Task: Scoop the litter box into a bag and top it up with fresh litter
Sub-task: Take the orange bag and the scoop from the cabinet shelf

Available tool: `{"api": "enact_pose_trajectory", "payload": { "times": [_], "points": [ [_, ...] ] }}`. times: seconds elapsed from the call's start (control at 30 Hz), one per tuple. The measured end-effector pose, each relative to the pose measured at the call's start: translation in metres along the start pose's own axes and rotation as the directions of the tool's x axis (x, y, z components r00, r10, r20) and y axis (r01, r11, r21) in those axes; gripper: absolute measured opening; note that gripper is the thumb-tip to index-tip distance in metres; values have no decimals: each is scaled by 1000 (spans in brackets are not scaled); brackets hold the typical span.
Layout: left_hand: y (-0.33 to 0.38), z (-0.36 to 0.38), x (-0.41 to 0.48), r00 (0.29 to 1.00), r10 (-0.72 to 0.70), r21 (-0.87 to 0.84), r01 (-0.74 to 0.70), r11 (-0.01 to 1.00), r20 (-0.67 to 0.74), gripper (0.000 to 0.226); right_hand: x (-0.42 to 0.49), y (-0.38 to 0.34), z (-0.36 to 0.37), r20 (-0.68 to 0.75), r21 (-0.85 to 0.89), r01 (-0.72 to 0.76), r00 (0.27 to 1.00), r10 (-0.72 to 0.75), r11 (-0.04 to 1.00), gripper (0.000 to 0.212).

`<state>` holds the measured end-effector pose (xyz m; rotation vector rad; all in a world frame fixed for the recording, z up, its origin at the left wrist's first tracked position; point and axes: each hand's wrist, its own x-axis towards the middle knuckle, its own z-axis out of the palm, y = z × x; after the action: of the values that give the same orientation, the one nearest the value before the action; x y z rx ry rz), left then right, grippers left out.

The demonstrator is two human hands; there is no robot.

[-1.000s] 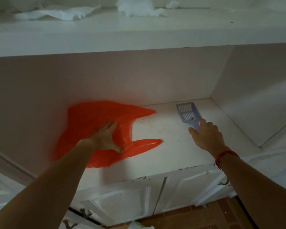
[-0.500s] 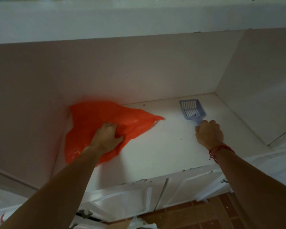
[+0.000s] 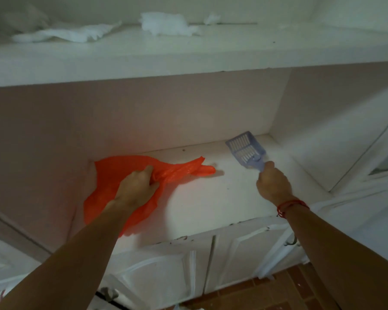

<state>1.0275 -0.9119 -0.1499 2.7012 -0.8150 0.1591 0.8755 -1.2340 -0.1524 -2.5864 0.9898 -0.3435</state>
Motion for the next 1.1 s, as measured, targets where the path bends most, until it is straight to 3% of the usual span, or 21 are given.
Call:
{"api": "enact_pose_trajectory", "payload": {
  "times": [0.57,0.9,1.1],
  "points": [
    [60,-42,-49,985,123,-54,-131,990,-124,22,-58,17,-62,-64,61,65,996,-61,996,26],
    [114,-27,-57,954,280,-103,-290,951,-105,23,-107,66,-90,-84,129,-69,993,80,989,20],
    [152,-16,-61,895,441,-182,-444,877,-58,22,-162,97,-107,-151,135,-205,963,225,969,16]
  ]
}}
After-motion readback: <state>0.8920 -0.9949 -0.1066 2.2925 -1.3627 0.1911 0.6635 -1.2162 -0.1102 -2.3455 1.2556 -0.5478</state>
